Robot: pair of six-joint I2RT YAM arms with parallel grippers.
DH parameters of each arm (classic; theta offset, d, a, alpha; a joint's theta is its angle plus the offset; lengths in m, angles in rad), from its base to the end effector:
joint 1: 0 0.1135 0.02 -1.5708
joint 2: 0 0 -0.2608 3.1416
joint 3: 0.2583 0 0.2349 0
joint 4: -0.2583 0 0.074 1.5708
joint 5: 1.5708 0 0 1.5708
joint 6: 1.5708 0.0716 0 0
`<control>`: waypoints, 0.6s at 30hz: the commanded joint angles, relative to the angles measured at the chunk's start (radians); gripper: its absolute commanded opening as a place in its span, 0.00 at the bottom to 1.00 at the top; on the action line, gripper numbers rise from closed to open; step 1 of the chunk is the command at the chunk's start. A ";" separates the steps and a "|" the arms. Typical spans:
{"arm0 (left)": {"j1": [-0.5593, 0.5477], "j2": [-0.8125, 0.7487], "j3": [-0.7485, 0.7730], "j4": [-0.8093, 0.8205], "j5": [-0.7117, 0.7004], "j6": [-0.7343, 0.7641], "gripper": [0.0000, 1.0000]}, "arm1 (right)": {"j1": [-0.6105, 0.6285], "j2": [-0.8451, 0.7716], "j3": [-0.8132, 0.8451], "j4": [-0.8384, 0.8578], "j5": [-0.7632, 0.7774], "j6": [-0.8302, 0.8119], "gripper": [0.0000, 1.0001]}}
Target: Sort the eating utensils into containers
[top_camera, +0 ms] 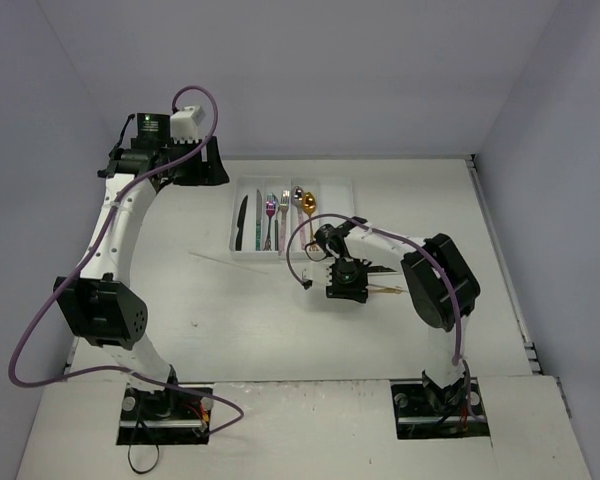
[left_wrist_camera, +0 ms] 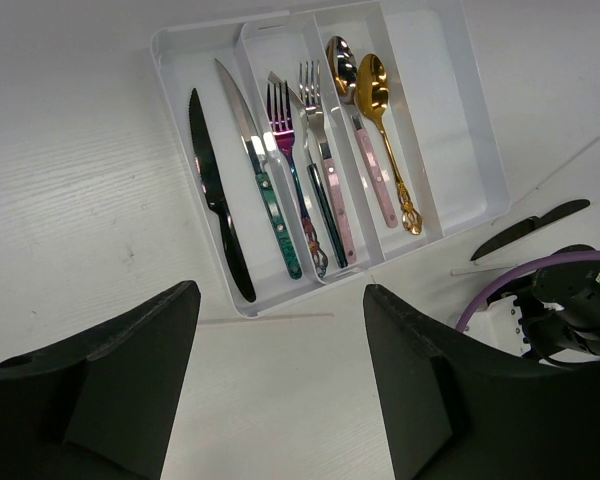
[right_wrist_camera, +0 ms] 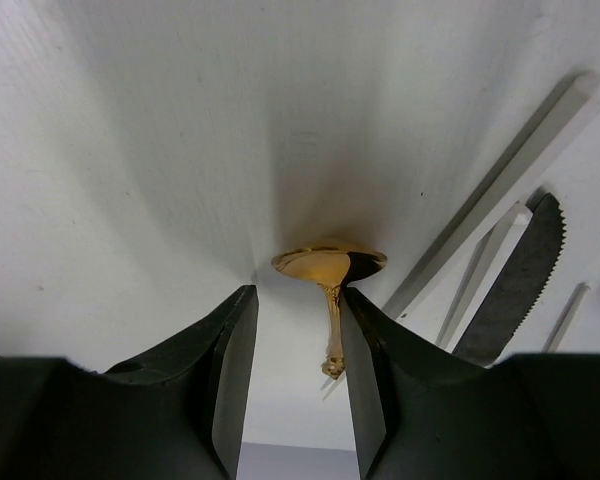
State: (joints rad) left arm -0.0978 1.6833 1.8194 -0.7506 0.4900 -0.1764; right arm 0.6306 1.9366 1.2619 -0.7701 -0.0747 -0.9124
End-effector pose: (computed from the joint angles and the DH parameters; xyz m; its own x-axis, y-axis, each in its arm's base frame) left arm 0.3731 -0.0705 0.3838 -0.6472 -0.0921 -0.7568 0.3609 0.8374 -0.4105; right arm 0.2766 0.2086 0.1178 -0.0192 -0.9906 -0.1354 -0.9982 0.0267 -0.0541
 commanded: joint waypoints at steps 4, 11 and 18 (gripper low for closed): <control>-0.002 -0.026 0.029 0.048 0.010 -0.012 0.64 | -0.029 -0.041 -0.029 0.008 0.048 -0.033 0.37; -0.003 -0.020 0.022 0.048 0.012 -0.012 0.64 | -0.021 -0.087 0.031 -0.005 0.060 -0.030 0.37; -0.003 0.006 0.053 0.048 0.019 -0.014 0.64 | -0.047 -0.079 -0.029 -0.007 0.068 -0.085 0.34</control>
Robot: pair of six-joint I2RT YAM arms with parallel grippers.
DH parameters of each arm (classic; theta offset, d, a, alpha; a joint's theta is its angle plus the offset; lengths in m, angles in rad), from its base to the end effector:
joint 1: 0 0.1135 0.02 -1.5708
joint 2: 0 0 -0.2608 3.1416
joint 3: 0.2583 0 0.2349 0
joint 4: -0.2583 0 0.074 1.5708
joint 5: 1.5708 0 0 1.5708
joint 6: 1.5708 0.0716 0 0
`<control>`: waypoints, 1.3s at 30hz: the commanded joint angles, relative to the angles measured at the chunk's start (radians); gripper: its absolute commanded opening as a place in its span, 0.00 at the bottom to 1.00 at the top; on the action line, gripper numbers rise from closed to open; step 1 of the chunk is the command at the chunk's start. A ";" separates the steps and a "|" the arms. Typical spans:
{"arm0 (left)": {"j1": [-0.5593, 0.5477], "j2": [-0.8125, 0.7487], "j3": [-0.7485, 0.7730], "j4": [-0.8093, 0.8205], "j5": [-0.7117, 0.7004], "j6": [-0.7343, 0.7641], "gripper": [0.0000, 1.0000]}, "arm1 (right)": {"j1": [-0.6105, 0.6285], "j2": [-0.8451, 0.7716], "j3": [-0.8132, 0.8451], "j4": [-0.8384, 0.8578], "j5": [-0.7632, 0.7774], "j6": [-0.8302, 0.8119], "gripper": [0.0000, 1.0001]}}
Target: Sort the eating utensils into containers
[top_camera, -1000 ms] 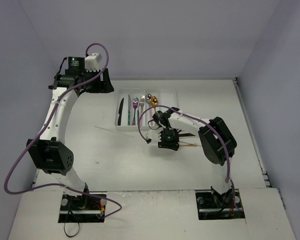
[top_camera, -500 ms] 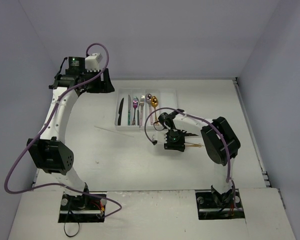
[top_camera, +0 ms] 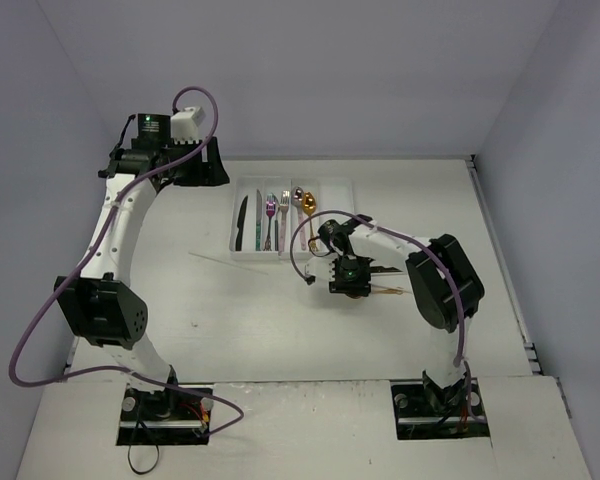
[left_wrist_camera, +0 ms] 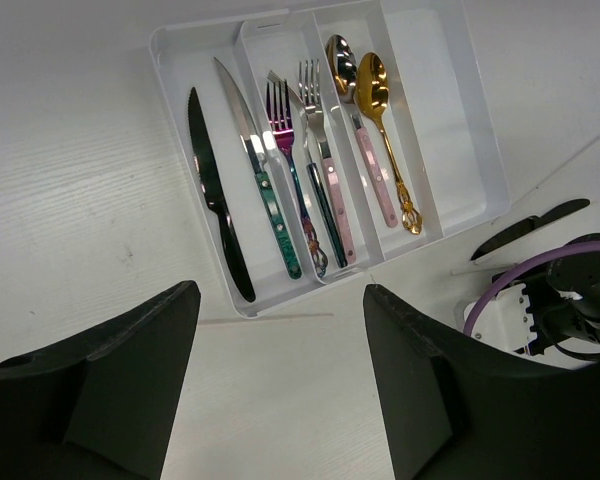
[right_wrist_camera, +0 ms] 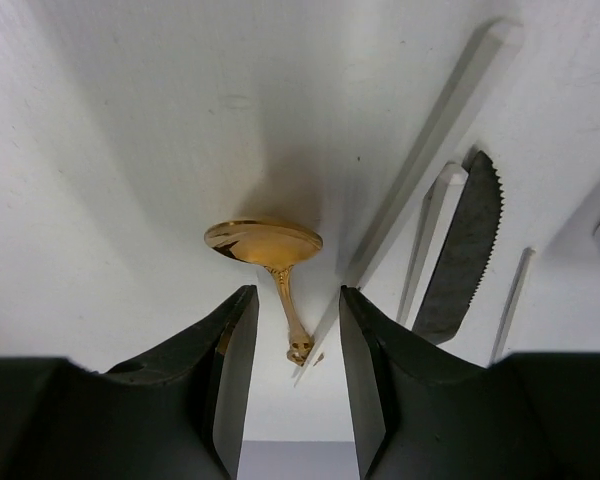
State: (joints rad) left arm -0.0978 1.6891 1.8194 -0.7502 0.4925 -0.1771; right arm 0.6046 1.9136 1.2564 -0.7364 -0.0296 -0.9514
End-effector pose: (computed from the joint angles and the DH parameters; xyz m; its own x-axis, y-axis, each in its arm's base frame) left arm 0.3746 -0.0708 0.3818 -0.6518 -0.0920 -0.7528 0.3599 0.8362 -0.4138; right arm 0.2866 0.2006 0.1246 -0.0040 -0.9920 -0.1260 -0.9917 0.0201 -0.1266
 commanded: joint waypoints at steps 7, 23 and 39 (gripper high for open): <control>-0.003 0.006 0.050 0.047 0.016 -0.013 0.64 | -0.040 -0.059 -0.096 -0.020 0.008 -0.059 0.31; -0.003 -0.006 0.034 0.048 -0.002 -0.010 0.64 | 0.012 -0.168 -0.167 0.068 0.079 0.011 0.00; 0.056 -0.132 -0.084 0.119 -0.120 -0.101 0.87 | 0.020 -0.235 0.374 0.048 -0.413 0.329 0.00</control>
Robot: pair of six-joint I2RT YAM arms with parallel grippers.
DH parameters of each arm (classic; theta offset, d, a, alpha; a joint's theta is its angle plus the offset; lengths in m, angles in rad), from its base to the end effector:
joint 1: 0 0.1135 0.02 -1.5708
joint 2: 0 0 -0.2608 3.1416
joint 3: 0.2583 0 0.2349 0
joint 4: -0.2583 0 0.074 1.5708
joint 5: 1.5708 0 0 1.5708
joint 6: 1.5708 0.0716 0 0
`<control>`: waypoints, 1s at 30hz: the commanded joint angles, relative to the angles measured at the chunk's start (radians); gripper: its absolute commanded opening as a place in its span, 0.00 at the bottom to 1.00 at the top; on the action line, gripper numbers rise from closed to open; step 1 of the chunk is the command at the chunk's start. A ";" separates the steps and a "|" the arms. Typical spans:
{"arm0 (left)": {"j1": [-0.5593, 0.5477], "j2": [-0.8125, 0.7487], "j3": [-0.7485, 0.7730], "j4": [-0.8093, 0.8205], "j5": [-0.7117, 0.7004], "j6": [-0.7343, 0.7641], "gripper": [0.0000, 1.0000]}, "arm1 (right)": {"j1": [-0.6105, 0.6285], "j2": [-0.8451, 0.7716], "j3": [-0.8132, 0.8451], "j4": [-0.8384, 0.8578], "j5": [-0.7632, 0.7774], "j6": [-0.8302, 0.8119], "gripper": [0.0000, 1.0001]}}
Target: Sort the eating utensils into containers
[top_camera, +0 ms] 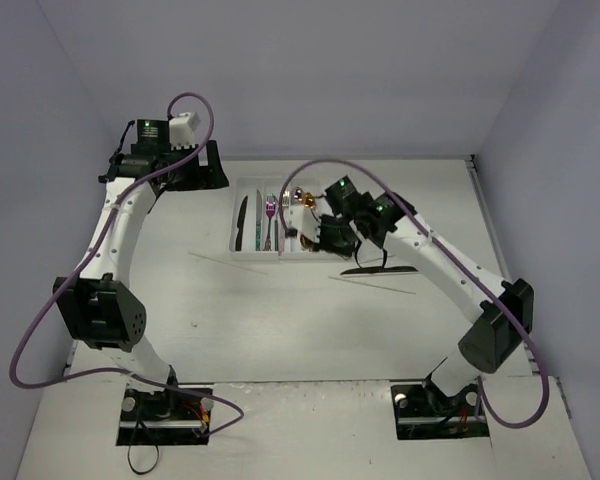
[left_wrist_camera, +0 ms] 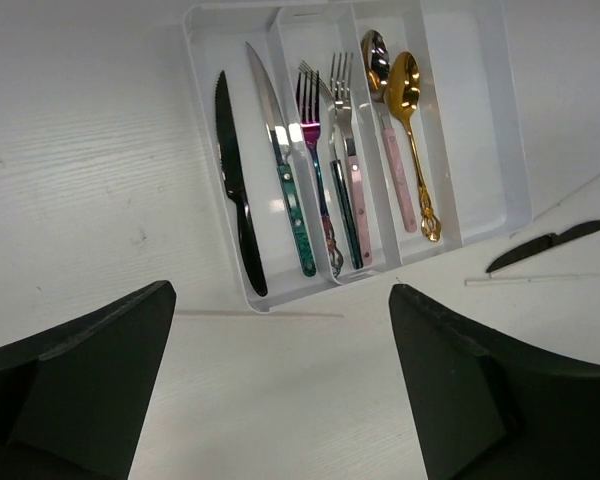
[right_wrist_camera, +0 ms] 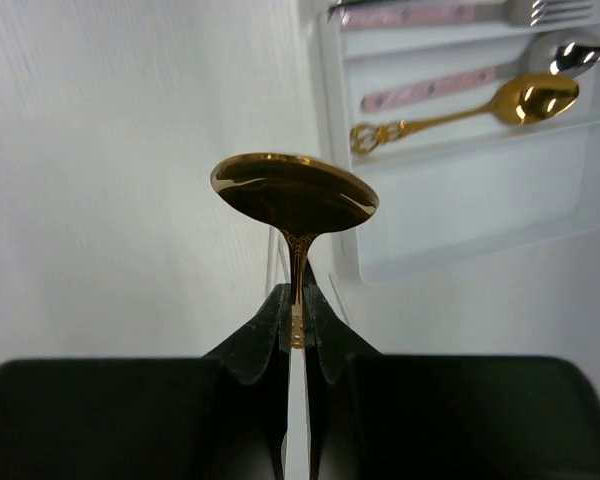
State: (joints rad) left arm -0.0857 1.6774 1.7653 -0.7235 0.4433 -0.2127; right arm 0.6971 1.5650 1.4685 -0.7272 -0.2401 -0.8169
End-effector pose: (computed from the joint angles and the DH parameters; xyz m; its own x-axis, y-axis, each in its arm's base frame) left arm 0.3763 -0.0632 0.3702 -0.6671 -0.1341 -0.7328 0.2869 0.8616 -0.4188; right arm 0.2558 0.2364 0.3068 0.1599 -0.7897 -0.5923 -0.9217 0.0954 -0.3760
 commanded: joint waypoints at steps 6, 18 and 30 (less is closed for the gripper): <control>0.080 -0.171 -0.091 0.108 -0.199 -0.146 0.87 | -0.233 0.364 0.418 0.240 -0.228 0.632 0.00; 0.080 -0.262 -0.206 0.108 -0.308 -0.107 0.87 | -0.245 0.567 0.539 0.339 -0.040 1.018 0.00; 0.116 -0.268 -0.234 0.106 -0.313 -0.096 0.87 | -0.244 0.678 0.556 0.344 -0.096 1.004 0.00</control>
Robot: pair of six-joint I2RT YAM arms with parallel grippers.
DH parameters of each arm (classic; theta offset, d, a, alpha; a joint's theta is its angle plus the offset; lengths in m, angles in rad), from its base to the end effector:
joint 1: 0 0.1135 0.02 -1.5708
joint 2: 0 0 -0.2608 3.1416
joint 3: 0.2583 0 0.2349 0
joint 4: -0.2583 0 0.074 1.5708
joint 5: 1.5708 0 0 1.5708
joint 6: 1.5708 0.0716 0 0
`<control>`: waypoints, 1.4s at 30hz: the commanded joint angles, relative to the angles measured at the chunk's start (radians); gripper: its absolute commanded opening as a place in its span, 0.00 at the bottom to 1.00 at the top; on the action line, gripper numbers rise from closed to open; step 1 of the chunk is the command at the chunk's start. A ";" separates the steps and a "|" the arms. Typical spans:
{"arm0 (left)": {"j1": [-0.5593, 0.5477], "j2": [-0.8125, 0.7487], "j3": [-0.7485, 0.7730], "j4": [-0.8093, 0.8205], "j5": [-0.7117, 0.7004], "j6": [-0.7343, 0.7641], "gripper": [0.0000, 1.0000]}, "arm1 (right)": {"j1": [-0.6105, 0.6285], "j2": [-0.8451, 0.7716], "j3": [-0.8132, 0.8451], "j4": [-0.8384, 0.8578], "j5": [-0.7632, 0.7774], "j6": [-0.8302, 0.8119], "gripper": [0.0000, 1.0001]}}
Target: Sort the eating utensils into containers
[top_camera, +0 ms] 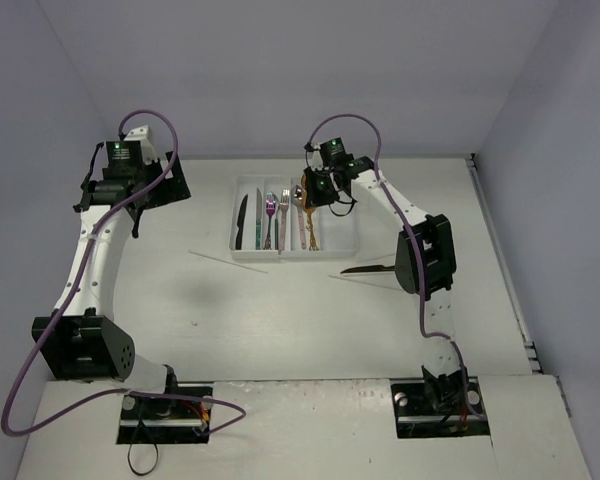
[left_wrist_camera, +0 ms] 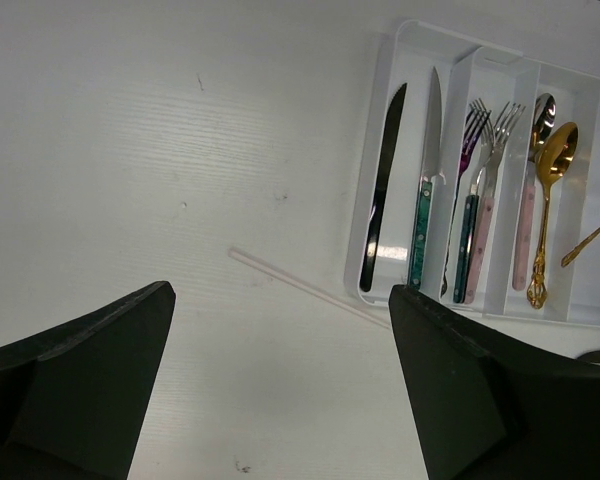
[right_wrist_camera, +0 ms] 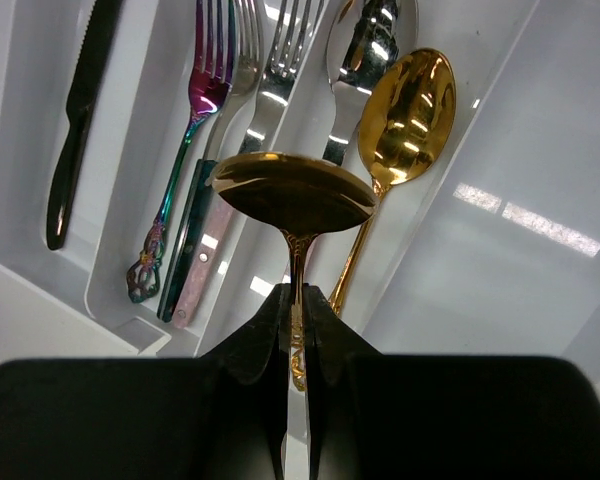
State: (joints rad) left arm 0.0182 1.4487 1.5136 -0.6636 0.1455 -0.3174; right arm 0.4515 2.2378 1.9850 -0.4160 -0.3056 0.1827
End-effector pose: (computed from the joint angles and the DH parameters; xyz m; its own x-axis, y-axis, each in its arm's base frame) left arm 0.3308 -0.0044 0.3653 -0.5671 -0.3192 -0.7593 -0.0792 0.9387 -0.3354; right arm 0.4656 0.2497 0.2315 -0.6628 -0.1288 -0.7376 -0.5167 0.7917 0.3260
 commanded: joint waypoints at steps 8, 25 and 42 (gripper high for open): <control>0.012 -0.032 0.014 0.045 -0.010 0.009 0.87 | 0.008 0.031 0.048 0.033 -0.078 -0.022 0.47; 0.012 -0.023 -0.014 0.101 0.341 0.199 0.87 | -0.209 -0.563 -0.449 -0.218 -0.044 -1.029 0.32; 0.009 0.011 0.009 0.134 0.374 0.169 0.87 | -0.272 -0.439 -0.594 -0.272 0.187 -1.238 0.24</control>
State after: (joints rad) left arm 0.0273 1.4826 1.4757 -0.5982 0.4980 -0.1566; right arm 0.1837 1.7661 1.3502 -0.6946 -0.1571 -1.0449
